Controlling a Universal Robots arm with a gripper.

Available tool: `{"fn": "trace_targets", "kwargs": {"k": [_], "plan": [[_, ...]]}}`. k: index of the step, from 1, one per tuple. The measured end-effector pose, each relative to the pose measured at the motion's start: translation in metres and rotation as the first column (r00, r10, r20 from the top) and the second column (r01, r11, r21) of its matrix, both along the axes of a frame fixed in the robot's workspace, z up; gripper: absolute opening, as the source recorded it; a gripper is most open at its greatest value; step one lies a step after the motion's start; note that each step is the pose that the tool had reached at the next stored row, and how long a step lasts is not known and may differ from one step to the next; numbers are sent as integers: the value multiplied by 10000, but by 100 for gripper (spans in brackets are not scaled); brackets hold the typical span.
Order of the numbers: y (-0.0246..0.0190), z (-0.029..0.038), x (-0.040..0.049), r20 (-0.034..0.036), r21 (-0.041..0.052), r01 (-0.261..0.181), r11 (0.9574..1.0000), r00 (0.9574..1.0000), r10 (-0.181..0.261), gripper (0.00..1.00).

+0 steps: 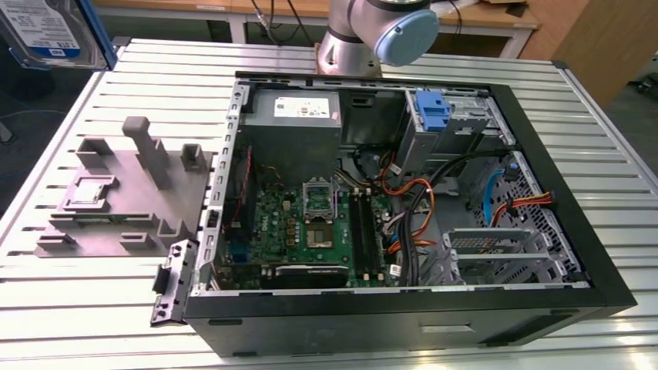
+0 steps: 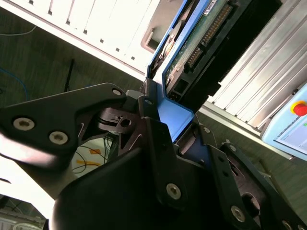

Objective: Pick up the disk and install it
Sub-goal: 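Pick up the disk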

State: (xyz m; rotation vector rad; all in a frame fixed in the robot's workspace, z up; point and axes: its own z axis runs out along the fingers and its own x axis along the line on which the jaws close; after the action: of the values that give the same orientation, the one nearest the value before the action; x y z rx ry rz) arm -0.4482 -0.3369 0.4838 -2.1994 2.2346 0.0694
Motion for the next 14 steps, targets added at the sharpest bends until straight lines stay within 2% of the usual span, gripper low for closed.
{"fn": "trace_targets", "kwargs": {"k": [14], "plan": [[0,-1,35,1,1,-1,10000,10000,1,37]]}}
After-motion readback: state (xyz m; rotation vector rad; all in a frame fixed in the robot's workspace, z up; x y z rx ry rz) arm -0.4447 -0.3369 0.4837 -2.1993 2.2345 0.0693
